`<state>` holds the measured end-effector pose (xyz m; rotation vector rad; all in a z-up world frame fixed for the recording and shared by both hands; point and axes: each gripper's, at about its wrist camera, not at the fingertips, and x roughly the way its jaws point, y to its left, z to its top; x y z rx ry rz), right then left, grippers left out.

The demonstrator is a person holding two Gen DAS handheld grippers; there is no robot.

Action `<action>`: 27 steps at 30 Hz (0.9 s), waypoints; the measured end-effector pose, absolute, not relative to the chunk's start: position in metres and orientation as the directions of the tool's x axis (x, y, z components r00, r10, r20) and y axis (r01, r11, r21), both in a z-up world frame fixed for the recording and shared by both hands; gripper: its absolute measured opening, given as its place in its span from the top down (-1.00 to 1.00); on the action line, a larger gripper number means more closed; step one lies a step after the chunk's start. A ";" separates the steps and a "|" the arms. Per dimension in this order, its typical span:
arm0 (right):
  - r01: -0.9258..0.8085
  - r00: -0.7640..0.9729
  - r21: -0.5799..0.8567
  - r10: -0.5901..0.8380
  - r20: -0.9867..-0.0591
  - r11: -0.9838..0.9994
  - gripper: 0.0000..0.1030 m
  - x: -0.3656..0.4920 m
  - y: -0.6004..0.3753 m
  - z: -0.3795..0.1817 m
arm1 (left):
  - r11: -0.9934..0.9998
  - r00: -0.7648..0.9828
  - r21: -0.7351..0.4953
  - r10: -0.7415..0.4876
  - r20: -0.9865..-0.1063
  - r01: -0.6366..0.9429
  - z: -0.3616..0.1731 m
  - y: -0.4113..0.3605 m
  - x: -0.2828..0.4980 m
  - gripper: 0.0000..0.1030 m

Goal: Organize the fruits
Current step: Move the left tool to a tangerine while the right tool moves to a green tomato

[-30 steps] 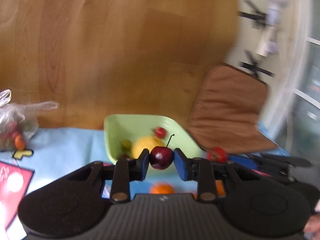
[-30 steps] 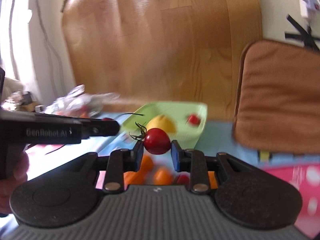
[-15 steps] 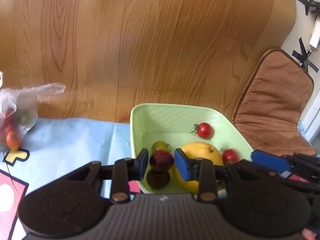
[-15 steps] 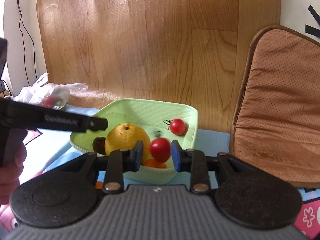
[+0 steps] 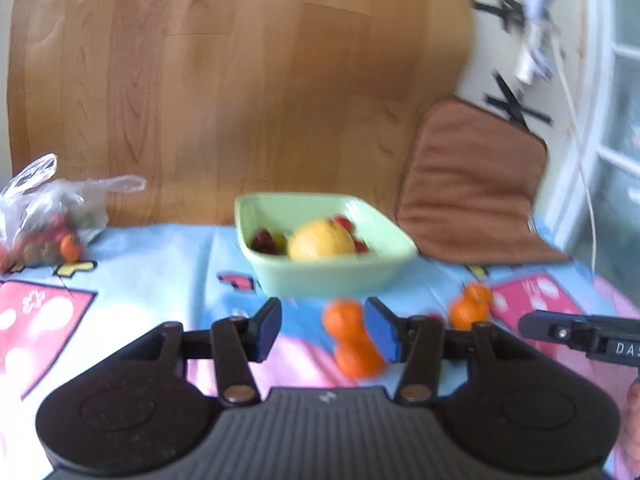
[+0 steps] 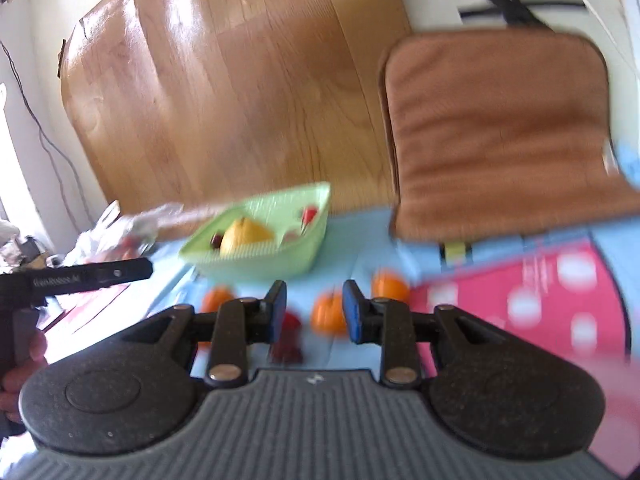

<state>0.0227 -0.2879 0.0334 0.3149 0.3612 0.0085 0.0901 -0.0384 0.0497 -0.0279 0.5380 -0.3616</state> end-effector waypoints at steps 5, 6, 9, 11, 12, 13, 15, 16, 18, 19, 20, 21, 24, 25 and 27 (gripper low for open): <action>-0.049 0.901 0.187 0.125 -0.416 0.981 0.35 0.022 -0.247 0.020 | 0.929 0.772 -0.092 -0.350 -0.530 0.358 0.036 -0.062 0.077 0.00; -0.072 0.894 0.152 0.131 -0.428 0.986 0.35 0.026 -0.239 0.018 | 0.931 0.771 -0.092 -0.346 -0.535 0.354 0.035 -0.064 0.078 0.00; -0.104 0.882 0.067 0.123 -0.455 0.992 0.35 0.034 -0.224 0.015 | 0.938 0.774 -0.087 -0.327 -0.542 0.335 0.032 -0.071 0.086 -0.02; -0.110 0.878 0.036 0.115 -0.465 0.993 0.34 0.045 -0.220 0.015 | 0.940 0.771 -0.083 -0.320 -0.551 0.330 0.029 -0.075 0.093 -0.02; -0.111 0.877 0.030 0.112 -0.468 0.993 0.34 0.049 -0.219 0.015 | 0.941 0.768 -0.083 -0.318 -0.557 0.329 0.027 -0.076 0.096 -0.02; -0.110 0.874 0.029 0.110 -0.473 0.994 0.34 0.055 -0.218 0.015 | 0.941 0.764 -0.086 -0.317 -0.563 0.328 0.024 -0.076 0.100 -0.02; -0.110 0.868 0.031 0.111 -0.483 0.993 0.33 0.066 -0.217 0.014 | 0.943 0.759 -0.089 -0.313 -0.571 0.322 0.021 -0.077 0.106 0.01; -0.111 0.867 0.025 0.109 -0.486 0.993 0.33 0.070 -0.216 0.015 | 0.943 0.755 -0.095 -0.315 -0.575 0.320 0.020 -0.076 0.108 0.02; -0.109 0.866 0.005 0.097 -0.491 0.994 0.32 0.078 -0.213 0.014 | 0.939 0.745 -0.113 -0.327 -0.582 0.324 0.017 -0.075 0.113 0.17; -0.108 0.864 0.000 0.094 -0.494 0.994 0.32 0.082 -0.212 0.012 | 0.936 0.739 -0.125 -0.339 -0.582 0.330 0.016 -0.074 0.113 0.24; -0.108 0.866 -0.003 0.093 -0.492 0.994 0.32 0.084 -0.212 0.011 | 0.937 0.742 -0.123 -0.336 -0.580 0.328 0.016 -0.074 0.113 0.24; -0.109 0.866 -0.004 0.093 -0.491 0.994 0.34 0.085 -0.211 0.011 | 0.937 0.743 -0.119 -0.335 -0.580 0.329 0.016 -0.074 0.112 0.25; -0.108 0.872 -0.009 0.090 -0.482 0.994 0.39 0.079 -0.211 0.012 | 0.934 0.738 -0.124 -0.341 -0.582 0.334 0.018 -0.071 0.102 0.25; -0.107 0.873 -0.010 0.090 -0.480 0.994 0.39 0.075 -0.210 0.012 | 0.931 0.732 -0.135 -0.351 -0.583 0.339 0.018 -0.068 0.098 0.25; -0.112 0.874 -0.010 0.094 -0.477 0.994 0.39 0.064 -0.208 0.012 | 0.926 0.726 -0.152 -0.365 -0.582 0.344 0.020 -0.062 0.084 0.25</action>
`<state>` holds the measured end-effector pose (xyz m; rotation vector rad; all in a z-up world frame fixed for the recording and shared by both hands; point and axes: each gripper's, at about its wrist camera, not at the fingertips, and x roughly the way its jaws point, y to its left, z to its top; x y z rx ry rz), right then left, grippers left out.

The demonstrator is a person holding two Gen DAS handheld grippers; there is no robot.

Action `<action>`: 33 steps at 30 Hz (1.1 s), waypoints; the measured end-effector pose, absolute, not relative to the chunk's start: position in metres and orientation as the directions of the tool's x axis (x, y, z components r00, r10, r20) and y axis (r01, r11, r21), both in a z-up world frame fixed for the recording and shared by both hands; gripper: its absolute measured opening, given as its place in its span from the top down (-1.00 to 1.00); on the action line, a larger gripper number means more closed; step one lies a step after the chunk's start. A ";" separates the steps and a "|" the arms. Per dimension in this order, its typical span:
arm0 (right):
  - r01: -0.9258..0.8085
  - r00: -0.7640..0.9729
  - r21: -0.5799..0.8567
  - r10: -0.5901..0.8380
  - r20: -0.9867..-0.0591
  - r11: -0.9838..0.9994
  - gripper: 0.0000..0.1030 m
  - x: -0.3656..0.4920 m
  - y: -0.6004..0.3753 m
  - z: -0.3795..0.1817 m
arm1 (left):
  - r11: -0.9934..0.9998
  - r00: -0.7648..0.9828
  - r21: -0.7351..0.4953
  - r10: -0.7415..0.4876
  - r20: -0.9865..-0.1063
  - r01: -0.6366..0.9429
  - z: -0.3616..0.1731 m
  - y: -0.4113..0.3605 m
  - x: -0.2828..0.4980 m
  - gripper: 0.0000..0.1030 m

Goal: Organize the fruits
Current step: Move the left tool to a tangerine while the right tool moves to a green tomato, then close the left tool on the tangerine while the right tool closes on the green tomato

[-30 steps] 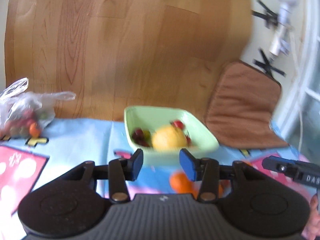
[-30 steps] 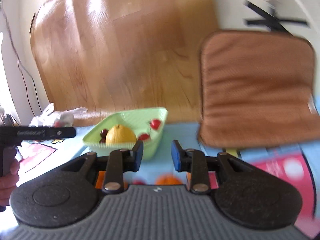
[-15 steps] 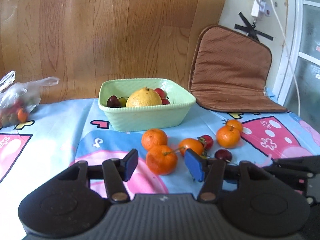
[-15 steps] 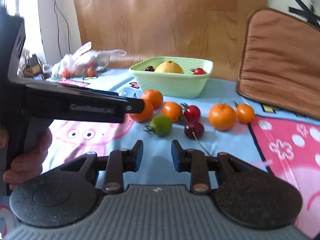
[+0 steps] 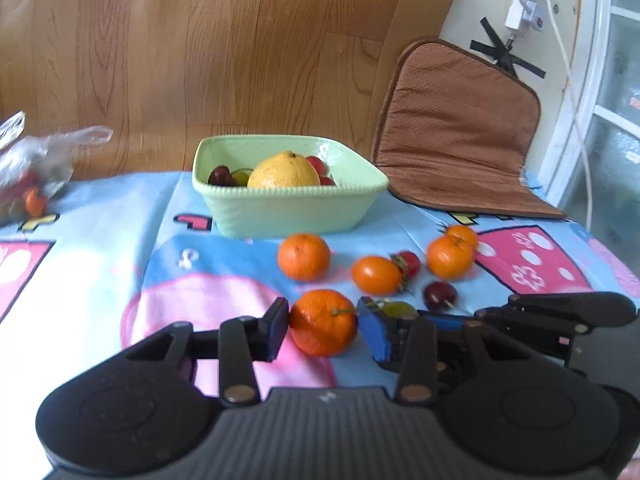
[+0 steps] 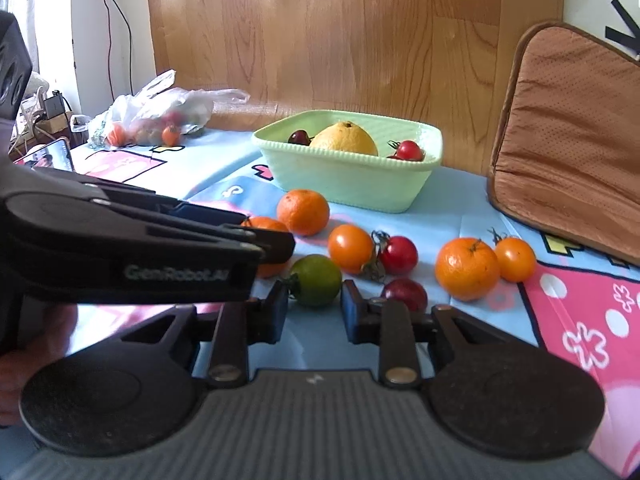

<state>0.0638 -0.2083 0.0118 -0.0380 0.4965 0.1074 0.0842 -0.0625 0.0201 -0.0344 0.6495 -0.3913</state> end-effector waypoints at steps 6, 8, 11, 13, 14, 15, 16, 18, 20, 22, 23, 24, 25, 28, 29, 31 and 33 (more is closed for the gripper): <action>-0.123 0.879 -0.008 0.105 -0.465 0.992 0.39 0.010 -0.198 0.004 | 0.915 0.725 -0.194 -0.399 -0.562 0.353 0.021 -0.043 0.032 0.25; -0.111 0.886 -0.004 0.097 -0.454 0.994 0.39 -0.007 -0.194 0.002 | 0.914 0.728 -0.196 -0.402 -0.555 0.355 0.019 -0.038 0.017 0.25; -0.101 0.893 0.013 0.096 -0.439 0.995 0.39 -0.027 -0.191 -0.001 | 0.914 0.735 -0.182 -0.401 -0.546 0.363 0.015 -0.036 -0.004 0.25; -0.101 0.894 0.021 0.100 -0.436 0.995 0.39 -0.036 -0.189 -0.004 | 0.916 0.748 -0.160 -0.395 -0.533 0.369 0.012 -0.037 -0.015 0.25; -0.099 0.894 0.020 0.098 -0.438 0.995 0.39 -0.037 -0.188 -0.006 | 0.917 0.757 -0.142 -0.388 -0.526 0.372 0.011 -0.038 -0.019 0.25; -0.095 0.893 0.019 0.094 -0.440 0.995 0.39 -0.037 -0.188 -0.007 | 0.919 0.762 -0.129 -0.382 -0.523 0.372 0.011 -0.040 -0.020 0.24; -0.092 0.895 0.021 0.091 -0.437 0.996 0.39 -0.037 -0.188 -0.007 | 0.920 0.764 -0.121 -0.378 -0.523 0.372 0.011 -0.042 -0.022 0.24; -0.084 0.896 0.027 0.088 -0.436 0.996 0.37 -0.038 -0.189 -0.008 | 0.921 0.764 -0.113 -0.374 -0.526 0.373 0.011 -0.043 -0.023 0.23; -0.085 0.896 0.029 0.090 -0.435 0.996 0.36 -0.038 -0.189 -0.009 | 0.922 0.762 -0.105 -0.370 -0.532 0.374 0.010 -0.045 -0.022 0.17; -0.086 0.896 0.033 0.092 -0.434 0.996 0.35 -0.039 -0.189 -0.009 | 0.926 0.760 -0.096 -0.357 -0.543 0.366 0.009 -0.047 -0.020 0.11; -0.087 0.896 0.036 0.094 -0.434 0.996 0.35 -0.039 -0.190 -0.009 | 0.927 0.760 -0.093 -0.353 -0.546 0.364 0.009 -0.048 -0.019 0.10; -0.087 0.896 0.037 0.094 -0.434 0.996 0.34 -0.039 -0.190 -0.009 | 0.926 0.760 -0.092 -0.355 -0.545 0.366 0.010 -0.048 -0.018 0.09; -0.087 0.896 0.037 0.094 -0.435 0.996 0.34 -0.039 -0.190 -0.009 | 0.926 0.762 -0.089 -0.355 -0.542 0.368 0.010 -0.048 -0.019 0.06; -0.090 0.895 0.031 0.095 -0.436 0.995 0.31 -0.038 -0.189 -0.009 | 0.925 0.772 -0.064 -0.349 -0.531 0.374 0.012 -0.052 -0.018 -0.02; -0.091 0.895 0.030 0.095 -0.436 0.995 0.26 -0.038 -0.188 -0.009 | 0.924 0.772 -0.059 -0.349 -0.531 0.377 0.012 -0.054 -0.017 -0.02; -0.092 0.895 0.026 0.094 -0.435 0.995 0.10 -0.037 -0.188 -0.009 | 0.924 0.770 -0.055 -0.347 -0.536 0.378 0.011 -0.056 -0.015 -0.01; -0.092 0.895 0.023 0.093 -0.437 0.996 0.10 -0.037 -0.187 -0.009 | 0.922 0.761 -0.059 -0.350 -0.546 0.382 0.008 -0.056 -0.013 0.03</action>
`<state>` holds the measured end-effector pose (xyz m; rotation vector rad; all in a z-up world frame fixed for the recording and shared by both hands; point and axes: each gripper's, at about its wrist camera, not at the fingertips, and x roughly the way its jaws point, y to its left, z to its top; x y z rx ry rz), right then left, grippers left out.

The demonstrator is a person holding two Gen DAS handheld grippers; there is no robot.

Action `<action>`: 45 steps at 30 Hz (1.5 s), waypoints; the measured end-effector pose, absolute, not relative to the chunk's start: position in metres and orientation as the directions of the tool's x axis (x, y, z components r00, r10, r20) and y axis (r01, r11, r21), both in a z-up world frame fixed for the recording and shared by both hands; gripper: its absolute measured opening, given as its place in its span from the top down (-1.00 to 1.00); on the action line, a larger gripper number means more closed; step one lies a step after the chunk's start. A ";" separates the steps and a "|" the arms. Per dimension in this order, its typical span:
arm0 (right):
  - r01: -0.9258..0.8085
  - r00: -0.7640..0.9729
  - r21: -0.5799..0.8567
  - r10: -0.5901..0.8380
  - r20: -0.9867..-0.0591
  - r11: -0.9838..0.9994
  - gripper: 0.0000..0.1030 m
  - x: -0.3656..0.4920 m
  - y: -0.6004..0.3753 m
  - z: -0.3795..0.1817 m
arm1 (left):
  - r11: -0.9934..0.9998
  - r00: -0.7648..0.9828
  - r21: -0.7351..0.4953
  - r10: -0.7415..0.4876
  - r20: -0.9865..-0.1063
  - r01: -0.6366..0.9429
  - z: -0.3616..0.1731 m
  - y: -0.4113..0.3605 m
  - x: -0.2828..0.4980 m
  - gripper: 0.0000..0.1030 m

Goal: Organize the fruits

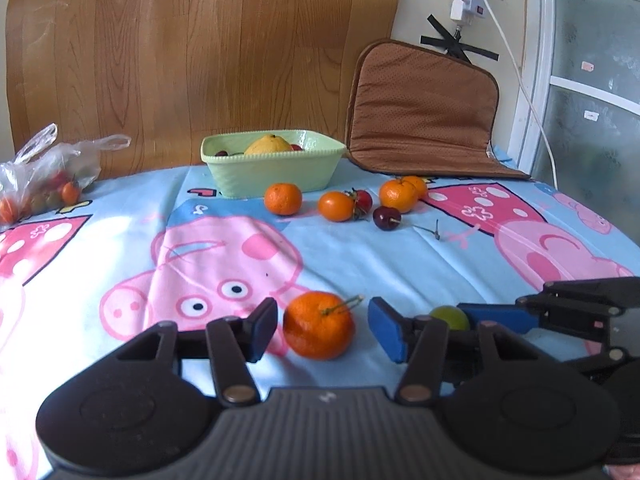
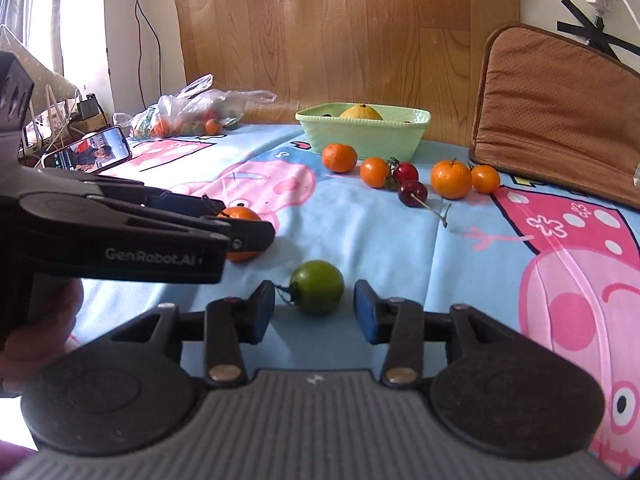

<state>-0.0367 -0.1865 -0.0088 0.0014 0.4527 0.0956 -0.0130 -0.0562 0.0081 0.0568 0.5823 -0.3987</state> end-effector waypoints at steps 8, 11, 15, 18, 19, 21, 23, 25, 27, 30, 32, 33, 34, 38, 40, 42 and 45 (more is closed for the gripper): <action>-0.092 0.895 0.018 0.091 -0.436 0.996 0.11 -0.037 -0.186 -0.009 | 0.919 0.741 -0.080 -0.361 -0.566 0.386 0.004 -0.056 -0.010 0.23; -0.087 0.897 0.018 0.086 -0.434 0.996 0.20 -0.038 -0.186 -0.010 | 0.915 0.745 -0.071 -0.367 -0.557 0.398 0.004 -0.057 -0.013 0.23; -0.079 0.899 0.022 0.081 -0.430 0.997 0.25 -0.038 -0.187 -0.010 | 0.916 0.753 -0.059 -0.362 -0.549 0.397 0.005 -0.058 -0.016 0.23; -0.064 0.902 0.030 0.071 -0.425 0.997 0.27 -0.039 -0.188 -0.010 | 0.918 0.751 -0.075 -0.363 -0.551 0.389 0.005 -0.055 -0.014 0.23; -0.059 0.904 0.034 0.068 -0.423 0.998 0.27 -0.040 -0.189 -0.010 | 0.918 0.750 -0.081 -0.365 -0.551 0.387 0.005 -0.054 -0.014 0.23; -0.052 0.904 0.042 0.065 -0.422 0.998 0.29 -0.040 -0.190 -0.010 | 0.919 0.747 -0.095 -0.369 -0.552 0.384 0.005 -0.052 -0.012 0.23; -0.051 0.904 0.045 0.065 -0.423 0.998 0.29 -0.040 -0.191 -0.010 | 0.919 0.745 -0.105 -0.371 -0.554 0.380 0.005 -0.050 -0.011 0.23; -0.051 0.903 0.045 0.065 -0.425 0.998 0.29 -0.040 -0.190 -0.010 | 0.919 0.743 -0.111 -0.373 -0.555 0.378 0.004 -0.049 -0.010 0.23; -0.053 0.902 0.048 0.068 -0.425 0.997 0.28 -0.040 -0.191 -0.010 | 0.918 0.742 -0.115 -0.376 -0.555 0.379 0.004 -0.049 -0.010 0.23; -0.054 0.902 0.053 0.072 -0.426 0.997 0.27 -0.039 -0.192 -0.010 | 0.917 0.742 -0.120 -0.380 -0.553 0.380 0.004 -0.049 -0.010 0.23; -0.054 0.902 0.053 0.072 -0.426 0.997 0.27 -0.039 -0.191 -0.010 | 0.916 0.741 -0.122 -0.382 -0.551 0.382 0.004 -0.048 -0.009 0.23; -0.054 0.902 0.054 0.072 -0.426 0.997 0.27 -0.039 -0.191 -0.010 | 0.916 0.741 -0.122 -0.383 -0.551 0.382 0.004 -0.048 -0.009 0.23; -0.054 0.902 0.054 0.072 -0.426 0.997 0.27 -0.039 -0.191 -0.010 | 0.915 0.741 -0.123 -0.384 -0.551 0.383 0.004 -0.048 -0.009 0.23; -0.054 0.902 0.050 0.071 -0.426 0.997 0.27 -0.039 -0.191 -0.010 | 0.915 0.741 -0.123 -0.385 -0.550 0.384 0.004 -0.049 -0.010 0.23; -0.052 0.902 0.046 0.067 -0.426 0.998 0.29 -0.039 -0.191 -0.010 | 0.915 0.741 -0.123 -0.386 -0.550 0.384 0.004 -0.048 -0.010 0.23; -0.051 0.903 0.043 0.064 -0.425 0.998 0.31 -0.039 -0.190 -0.010 | 0.915 0.741 -0.124 -0.385 -0.550 0.384 0.004 -0.049 -0.010 0.23; -0.048 0.904 0.038 0.059 -0.424 0.998 0.34 -0.039 -0.189 -0.010 | 0.915 0.742 -0.124 -0.385 -0.549 0.383 0.004 -0.049 -0.010 0.23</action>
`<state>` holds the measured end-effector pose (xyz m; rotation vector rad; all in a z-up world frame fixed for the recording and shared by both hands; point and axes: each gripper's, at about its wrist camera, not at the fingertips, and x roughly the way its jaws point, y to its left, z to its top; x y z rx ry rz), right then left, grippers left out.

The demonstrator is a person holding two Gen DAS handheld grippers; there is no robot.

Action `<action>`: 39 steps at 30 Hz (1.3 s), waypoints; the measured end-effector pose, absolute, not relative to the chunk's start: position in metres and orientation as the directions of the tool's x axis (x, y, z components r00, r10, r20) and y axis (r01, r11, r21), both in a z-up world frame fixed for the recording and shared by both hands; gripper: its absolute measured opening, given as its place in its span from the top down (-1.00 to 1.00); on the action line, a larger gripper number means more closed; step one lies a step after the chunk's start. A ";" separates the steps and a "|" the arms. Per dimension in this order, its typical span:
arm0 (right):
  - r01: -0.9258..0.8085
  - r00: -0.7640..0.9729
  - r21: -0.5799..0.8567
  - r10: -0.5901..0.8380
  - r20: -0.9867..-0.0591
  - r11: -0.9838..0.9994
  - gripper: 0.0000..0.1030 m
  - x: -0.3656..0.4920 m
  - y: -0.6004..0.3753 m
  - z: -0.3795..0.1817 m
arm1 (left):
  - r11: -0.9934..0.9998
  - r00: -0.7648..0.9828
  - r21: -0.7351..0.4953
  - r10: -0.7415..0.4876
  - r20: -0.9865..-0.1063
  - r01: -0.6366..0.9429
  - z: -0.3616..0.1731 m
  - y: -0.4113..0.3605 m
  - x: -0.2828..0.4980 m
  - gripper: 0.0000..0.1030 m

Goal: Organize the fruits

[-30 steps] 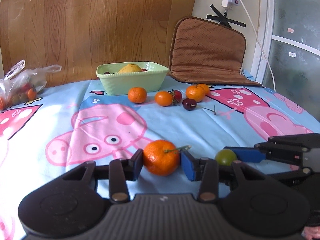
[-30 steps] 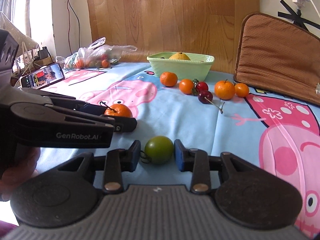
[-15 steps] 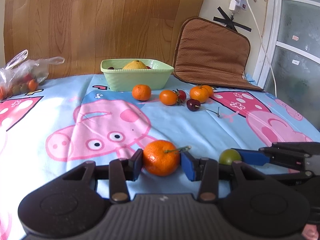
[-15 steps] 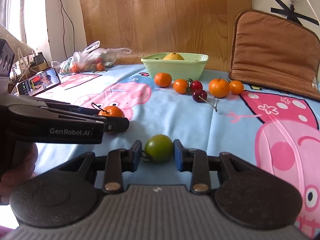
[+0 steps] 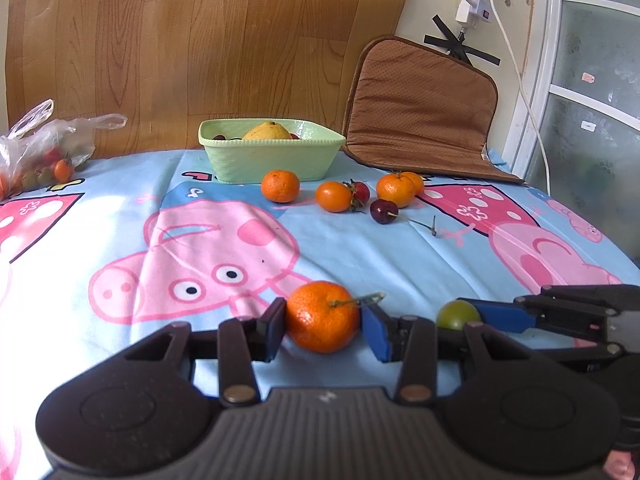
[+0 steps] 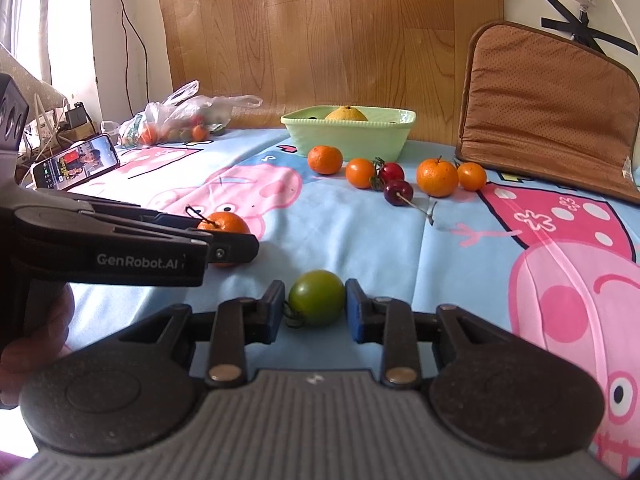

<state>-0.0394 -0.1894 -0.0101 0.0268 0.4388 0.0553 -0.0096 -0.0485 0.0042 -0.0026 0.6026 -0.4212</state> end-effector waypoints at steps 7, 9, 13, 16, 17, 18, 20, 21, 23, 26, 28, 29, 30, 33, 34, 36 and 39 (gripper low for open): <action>-0.041 0.906 0.046 0.057 -0.420 0.998 0.36 -0.040 -0.190 -0.010 | 0.915 0.742 -0.126 -0.386 -0.548 0.383 0.004 -0.048 -0.010 0.23; -0.038 0.906 0.051 0.055 -0.419 0.998 0.36 -0.040 -0.191 -0.010 | 0.914 0.742 -0.129 -0.388 -0.547 0.384 0.005 -0.048 -0.010 0.23; -0.037 0.906 0.051 0.055 -0.419 0.998 0.36 -0.041 -0.191 -0.010 | 0.914 0.742 -0.129 -0.389 -0.546 0.384 0.005 -0.049 -0.010 0.23; -0.037 0.906 0.053 0.055 -0.419 0.998 0.36 -0.041 -0.191 -0.010 | 0.914 0.742 -0.129 -0.389 -0.546 0.384 0.005 -0.049 -0.010 0.23; -0.037 0.906 0.053 0.056 -0.419 0.998 0.36 -0.041 -0.191 -0.010 | 0.914 0.742 -0.130 -0.389 -0.546 0.384 0.005 -0.048 -0.010 0.23; -0.038 0.906 0.052 0.056 -0.419 0.998 0.36 -0.041 -0.191 -0.010 | 0.914 0.742 -0.130 -0.389 -0.546 0.384 0.005 -0.049 -0.010 0.23; -0.038 0.906 0.052 0.056 -0.419 0.998 0.36 -0.041 -0.191 -0.010 | 0.914 0.742 -0.130 -0.389 -0.546 0.384 0.005 -0.048 -0.010 0.23; -0.038 0.906 0.053 0.056 -0.419 0.998 0.36 -0.041 -0.191 -0.010 | 0.914 0.742 -0.130 -0.389 -0.546 0.384 0.005 -0.048 -0.010 0.23; -0.037 0.906 0.054 0.057 -0.419 0.998 0.36 -0.041 -0.191 -0.010 | 0.914 0.742 -0.130 -0.389 -0.545 0.384 0.004 -0.048 -0.010 0.23; -0.038 0.906 0.055 0.057 -0.420 0.998 0.36 -0.041 -0.192 -0.011 | 0.914 0.742 -0.130 -0.390 -0.545 0.384 0.004 -0.048 -0.010 0.23; -0.038 0.906 0.056 0.058 -0.420 0.998 0.36 -0.041 -0.192 -0.011 | 0.914 0.742 -0.131 -0.390 -0.545 0.384 0.004 -0.048 -0.010 0.23; -0.037 0.906 0.054 0.057 -0.419 0.998 0.36 -0.040 -0.191 -0.011 | 0.914 0.742 -0.130 -0.390 -0.545 0.384 0.004 -0.048 -0.010 0.23; -0.038 0.906 0.054 0.057 -0.420 0.998 0.36 -0.040 -0.192 -0.011 | 0.914 0.742 -0.131 -0.390 -0.545 0.384 0.004 -0.049 -0.010 0.23; -0.038 0.906 0.055 0.057 -0.420 0.998 0.36 -0.040 -0.192 -0.011 | 0.914 0.743 -0.130 -0.390 -0.545 0.384 0.004 -0.048 -0.010 0.23; -0.038 0.906 0.055 0.058 -0.420 0.998 0.36 -0.040 -0.192 -0.011 | 0.914 0.743 -0.131 -0.390 -0.544 0.384 0.004 -0.048 -0.010 0.23; -0.038 0.906 0.054 0.057 -0.420 0.998 0.36 -0.040 -0.192 -0.011 | 0.914 0.742 -0.131 -0.390 -0.544 0.384 0.005 -0.049 -0.010 0.23; -0.038 0.906 0.055 0.057 -0.420 0.998 0.35 -0.040 -0.192 -0.011 | 0.914 0.743 -0.131 -0.390 -0.544 0.384 0.004 -0.048 -0.010 0.23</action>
